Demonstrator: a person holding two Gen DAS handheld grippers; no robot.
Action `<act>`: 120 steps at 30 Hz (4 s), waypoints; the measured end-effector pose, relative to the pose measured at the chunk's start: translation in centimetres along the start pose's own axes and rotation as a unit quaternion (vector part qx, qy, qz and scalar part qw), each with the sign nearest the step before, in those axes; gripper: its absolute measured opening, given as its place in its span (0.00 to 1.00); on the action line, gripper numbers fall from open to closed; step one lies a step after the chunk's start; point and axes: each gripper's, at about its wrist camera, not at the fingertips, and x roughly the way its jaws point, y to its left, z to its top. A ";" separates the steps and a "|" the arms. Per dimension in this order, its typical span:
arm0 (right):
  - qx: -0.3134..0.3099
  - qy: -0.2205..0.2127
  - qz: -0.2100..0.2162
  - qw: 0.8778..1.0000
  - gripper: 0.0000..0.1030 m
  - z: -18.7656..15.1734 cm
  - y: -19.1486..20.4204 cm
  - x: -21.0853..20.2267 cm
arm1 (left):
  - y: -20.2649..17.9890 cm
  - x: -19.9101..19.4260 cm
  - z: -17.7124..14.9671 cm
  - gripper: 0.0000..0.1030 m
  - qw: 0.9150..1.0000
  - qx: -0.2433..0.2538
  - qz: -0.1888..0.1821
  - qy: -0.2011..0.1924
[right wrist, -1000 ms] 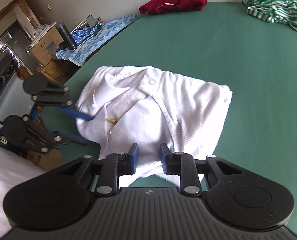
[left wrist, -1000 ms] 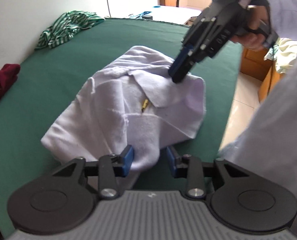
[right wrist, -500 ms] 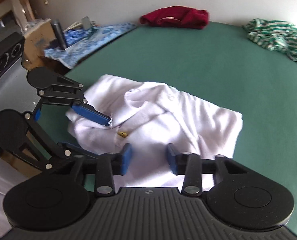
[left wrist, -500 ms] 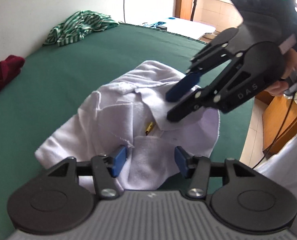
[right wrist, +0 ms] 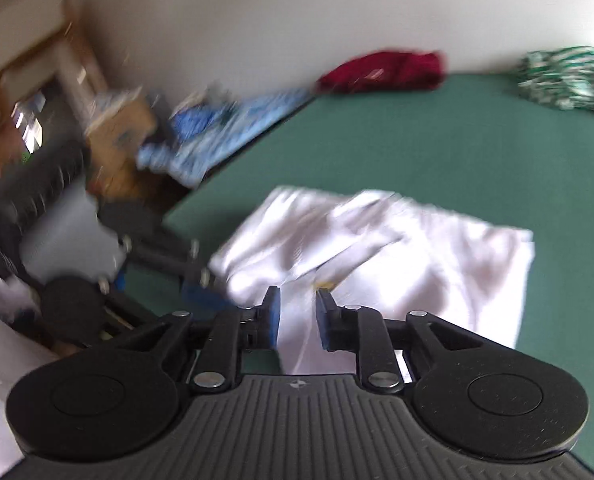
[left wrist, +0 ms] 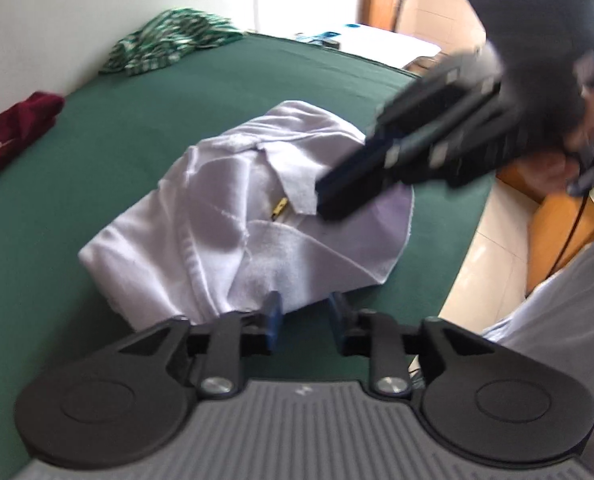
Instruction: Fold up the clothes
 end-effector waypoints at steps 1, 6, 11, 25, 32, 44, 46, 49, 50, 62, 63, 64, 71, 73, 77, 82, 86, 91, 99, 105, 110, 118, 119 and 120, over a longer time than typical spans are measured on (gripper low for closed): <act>0.007 0.011 0.004 1.000 0.23 -0.2 -0.1 1.0 | -0.1 -0.5 -0.1 0.38 1.000 -0.014 0.008 -0.005; 0.028 0.027 0.057 0.998 0.03 -0.8 -0.2 2.3 | -0.3 -3.0 -0.7 0.64 0.994 -0.068 0.082 -0.025; -0.101 0.060 0.117 0.986 0.08 -2.8 3.5 -0.9 | 0.0 -4.6 -1.4 0.75 0.981 -0.134 0.134 -0.047; -0.176 0.014 -0.063 0.982 0.45 -3.4 2.3 -0.3 | -5.9 1.7 2.9 0.74 0.985 0.053 0.161 -0.045; -0.166 -0.020 -0.133 0.977 0.06 -3.3 0.9 -1.8 | -5.6 6.5 2.3 0.56 0.987 0.124 0.102 0.011; -0.126 -0.035 -0.106 0.986 0.42 -1.8 0.8 -2.8 | -4.7 2.8 3.3 0.70 0.990 0.136 0.039 -0.026; -0.182 -0.015 -0.112 0.977 0.47 -2.1 1.7 -1.4 | -4.1 4.2 4.0 0.71 0.988 0.149 0.029 -0.015; -0.257 0.022 -0.137 0.956 0.40 -3.0 2.2 0.4 | -4.2 6.1 3.5 0.72 0.980 0.196 0.030 0.012; -0.266 0.030 -0.149 0.952 0.24 -3.1 2.0 0.7 | -4.1 6.4 3.2 0.70 0.979 0.202 0.026 0.022; -0.013 -0.067 -0.067 0.995 0.35 -0.2 -1.7 -4.9 | -3.9 2.8 0.6 0.80 0.991 0.136 -0.011 0.017; -0.017 -0.077 -0.045 0.996 0.40 0.4 -1.3 -4.6 | -3.5 2.6 0.6 0.81 0.992 0.124 -0.006 0.014; -0.021 -0.075 -0.030 0.997 0.41 0.9 -1.1 -3.6 | -3.2 2.4 0.6 0.81 0.994 0.111 -0.002 0.010; -0.055 -0.022 0.011 0.998 0.42 2.2 -2.8 4.5 | -2.9 2.4 0.1 0.85 0.994 0.107 0.018 0.013; -0.042 0.027 0.045 0.998 0.22 2.8 -3.7 4.5 | -2.8 2.5 0.3 0.85 0.993 0.115 0.022 0.015; -0.019 0.057 0.131 0.990 0.05 3.4 -4.8 0.4 | -2.8 2.0 0.2 0.85 0.993 0.112 0.023 0.013; -0.047 0.040 0.053 0.997 0.15 2.0 -3.8 -1.4 | -2.8 1.6 -0.4 0.86 0.994 0.109 0.019 0.020; -0.028 0.017 0.022 0.999 0.53 1.2 -2.6 0.6 | -2.9 2.1 -0.5 0.86 0.992 0.119 0.017 0.039; -0.037 0.038 -0.002 0.999 0.11 -0.3 -2.3 -0.7 | -3.6 1.5 -0.6 0.86 0.992 0.113 0.023 0.044; -0.113 0.008 -0.046 0.993 0.40 -3.6 -0.2 -5.3 | -4.4 -0.6 -0.3 0.90 0.995 0.073 0.070 0.010; -0.163 0.078 -0.102 0.978 0.04 -4.7 -0.3 -2.9 | -5.6 1.0 -0.4 0.87 0.988 0.110 0.098 0.036; -0.090 0.055 -0.083 0.991 0.24 -5.2 -1.3 -5.4 | -7.0 0.0 -1.3 0.92 0.988 0.110 0.100 0.039; 0.073 0.029 -0.030 0.996 0.37 -5.8 -3.9 -5.2 | -3.9 0.3 -1.8 0.85 0.988 -0.155 0.012 -0.006; 0.080 0.027 -0.030 0.996 0.37 -6.0 -3.9 -5.0 | -3.4 0.2 -2.2 0.85 0.980 -0.197 0.019 -0.019; 0.087 0.025 -0.030 0.995 0.37 -6.2 -4.0 -4.9 | -2.8 0.2 -2.6 0.85 0.970 -0.241 0.019 -0.032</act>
